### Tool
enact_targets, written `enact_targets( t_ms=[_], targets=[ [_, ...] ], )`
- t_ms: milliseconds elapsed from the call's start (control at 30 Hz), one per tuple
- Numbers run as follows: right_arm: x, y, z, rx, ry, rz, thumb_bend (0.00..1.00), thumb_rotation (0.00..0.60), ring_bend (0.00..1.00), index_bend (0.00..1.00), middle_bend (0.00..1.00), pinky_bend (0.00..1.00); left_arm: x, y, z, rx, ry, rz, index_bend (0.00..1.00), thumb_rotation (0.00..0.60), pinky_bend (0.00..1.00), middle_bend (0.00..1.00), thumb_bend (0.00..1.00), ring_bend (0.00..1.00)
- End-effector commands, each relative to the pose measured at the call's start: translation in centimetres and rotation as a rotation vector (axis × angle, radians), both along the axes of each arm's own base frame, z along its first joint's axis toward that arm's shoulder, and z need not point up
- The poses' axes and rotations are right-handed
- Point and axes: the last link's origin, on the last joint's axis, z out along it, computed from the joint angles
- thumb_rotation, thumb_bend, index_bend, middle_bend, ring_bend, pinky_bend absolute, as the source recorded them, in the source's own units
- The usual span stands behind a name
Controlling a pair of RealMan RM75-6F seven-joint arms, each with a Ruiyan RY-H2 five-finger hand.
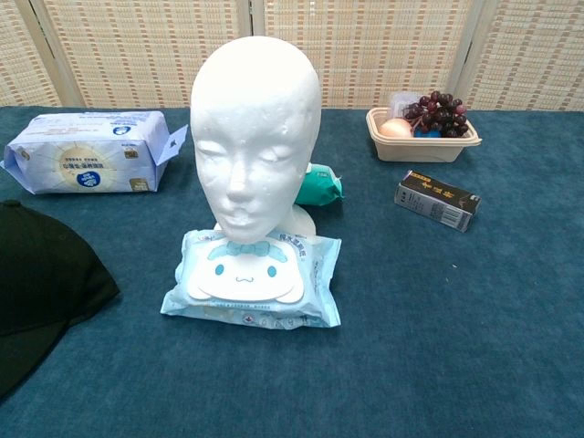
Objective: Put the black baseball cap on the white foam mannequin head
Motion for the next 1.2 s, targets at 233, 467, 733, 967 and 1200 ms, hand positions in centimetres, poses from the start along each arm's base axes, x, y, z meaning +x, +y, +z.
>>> enact_targets(
  t_ms=[233, 467, 733, 967, 1200],
  targets=[
    [0.3, -0.4, -0.4, 0.009, 0.001, 0.011, 0.00, 0.600, 0.14, 0.04, 0.20, 0.48, 0.3, -0.6, -0.2, -0.003, -0.004, -0.015, 0.48, 0.600, 0.50, 0.46, 0.17, 0.44],
    [0.6, -0.4, -0.4, 0.011, -0.008, 0.018, 0.00, 0.600, 0.14, 0.04, 0.20, 0.48, 1.2, -1.4, -0.7, -0.017, -0.033, -0.066, 0.48, 0.600, 0.51, 0.46, 0.17, 0.45],
    [0.4, -0.3, 0.0, 0.001, -0.025, 0.016, 0.00, 0.600, 0.14, 0.04, 0.20, 0.48, 2.0, -3.5, -1.3, -0.106, -0.105, -0.140, 0.47, 0.600, 0.52, 0.46, 0.81, 0.48],
    [0.5, -0.3, -0.1, 0.004, -0.020, 0.020, 0.00, 0.600, 0.14, 0.05, 0.20, 0.48, 2.3, -4.9, -2.3, -0.260, -0.106, -0.160, 0.41, 0.600, 0.54, 0.44, 1.00, 0.48],
    [0.5, -0.3, 0.0, 0.000, -0.026, 0.017, 0.00, 0.600, 0.14, 0.05, 0.20, 0.48, 2.7, -5.6, -3.5, -0.432, -0.184, -0.128, 0.36, 0.600, 0.55, 0.39, 1.00, 0.44]
  ],
)
